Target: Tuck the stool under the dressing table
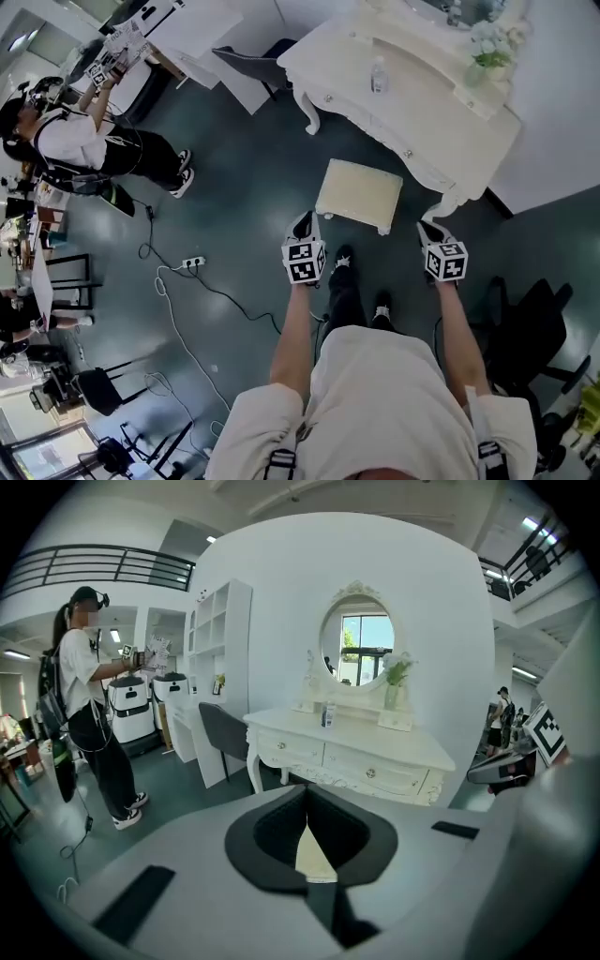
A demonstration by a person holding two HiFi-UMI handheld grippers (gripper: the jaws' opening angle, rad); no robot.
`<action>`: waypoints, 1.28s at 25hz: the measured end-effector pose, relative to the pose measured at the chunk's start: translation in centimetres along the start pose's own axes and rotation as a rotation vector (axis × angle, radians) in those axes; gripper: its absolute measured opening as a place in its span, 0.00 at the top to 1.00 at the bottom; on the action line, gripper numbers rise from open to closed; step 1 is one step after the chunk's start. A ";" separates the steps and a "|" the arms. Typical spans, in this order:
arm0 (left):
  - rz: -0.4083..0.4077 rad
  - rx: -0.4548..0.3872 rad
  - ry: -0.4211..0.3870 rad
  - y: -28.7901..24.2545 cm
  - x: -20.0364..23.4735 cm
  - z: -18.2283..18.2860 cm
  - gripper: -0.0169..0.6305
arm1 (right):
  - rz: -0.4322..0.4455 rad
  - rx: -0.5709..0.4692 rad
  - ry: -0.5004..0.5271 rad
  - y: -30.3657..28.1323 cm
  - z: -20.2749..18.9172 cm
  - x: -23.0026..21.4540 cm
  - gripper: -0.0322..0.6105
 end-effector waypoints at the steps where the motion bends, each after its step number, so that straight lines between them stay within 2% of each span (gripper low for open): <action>1: -0.013 0.011 -0.005 -1.3 0.4 0.2 0.95 | -0.015 0.004 -0.011 -0.7 0.3 -0.2 0.88; 6: -0.069 0.069 -0.043 -8.1 2.9 0.5 0.95 | -0.066 0.016 -0.113 -4.8 1.4 -1.8 0.88; 9: -0.086 0.106 -0.076 -11.9 4.1 -0.5 0.95 | -0.103 0.047 -0.130 -7.9 -0.1 -3.0 0.88; 13: -0.125 0.163 -0.105 -16.7 4.3 -3.5 0.95 | -0.161 0.104 -0.167 -11.6 -4.2 -4.9 0.88; 18: -0.184 0.218 -0.130 -22.1 4.3 -7.7 0.95 | -0.204 0.116 -0.235 -17.0 -7.7 -5.8 0.88; 22: -0.226 0.260 -0.130 -25.8 3.0 -11.8 0.95 | -0.208 0.129 -0.270 -21.4 -10.6 -5.9 0.88; 27: -0.271 0.272 -0.156 -29.9 2.1 -16.1 0.95 | -0.201 0.128 -0.372 -27.2 -12.9 -3.8 0.88; 32: -0.268 0.318 -0.111 -33.8 2.2 -19.9 0.95 | -0.167 0.144 -0.382 -33.2 -13.7 -1.6 0.88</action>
Point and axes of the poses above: the fingertips, and each gripper's own axes: y backward along the fingers, x to its left, z out of its top, the point moved 3 cm from there along y, backward along the fingers, and after that the axes turned 15 degrees about x, right-handed, at the moved point
